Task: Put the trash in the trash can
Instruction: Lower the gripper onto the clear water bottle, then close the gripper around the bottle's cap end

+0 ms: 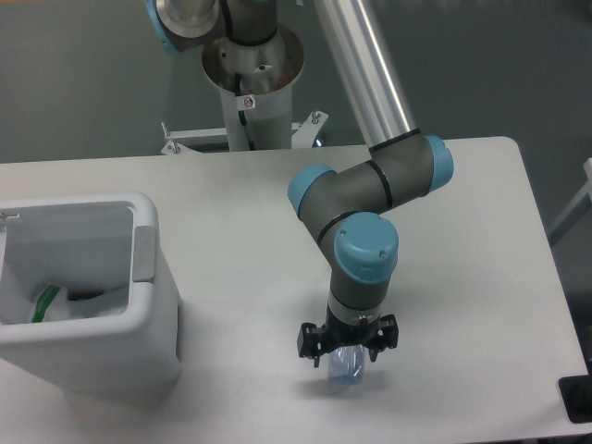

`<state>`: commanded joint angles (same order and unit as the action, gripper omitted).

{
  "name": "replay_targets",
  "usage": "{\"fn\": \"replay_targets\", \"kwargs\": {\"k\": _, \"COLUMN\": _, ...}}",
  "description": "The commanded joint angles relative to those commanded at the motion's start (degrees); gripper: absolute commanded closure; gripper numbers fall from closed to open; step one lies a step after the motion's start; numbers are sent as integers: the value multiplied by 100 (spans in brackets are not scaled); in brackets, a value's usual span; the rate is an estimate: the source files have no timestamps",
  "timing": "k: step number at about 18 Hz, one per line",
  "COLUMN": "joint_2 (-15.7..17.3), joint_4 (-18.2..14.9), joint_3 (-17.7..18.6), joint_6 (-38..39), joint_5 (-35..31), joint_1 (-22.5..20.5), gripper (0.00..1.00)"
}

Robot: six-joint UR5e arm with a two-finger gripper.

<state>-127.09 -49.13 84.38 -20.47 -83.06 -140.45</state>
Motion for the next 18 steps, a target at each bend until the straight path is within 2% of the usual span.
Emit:
{"fn": "replay_targets", "kwargs": {"k": 10, "joint_2": -290, "joint_4": 9, "joint_3": -158, "joint_6": -185, "joint_5": 114, "joint_1": 0, "gripper": 0}}
{"fn": "replay_targets", "kwargs": {"k": 18, "joint_2": -343, "joint_4": 0, "joint_3": -158, "joint_6": -282, "joint_5": 106, "joint_1": -9, "gripper": 0}}
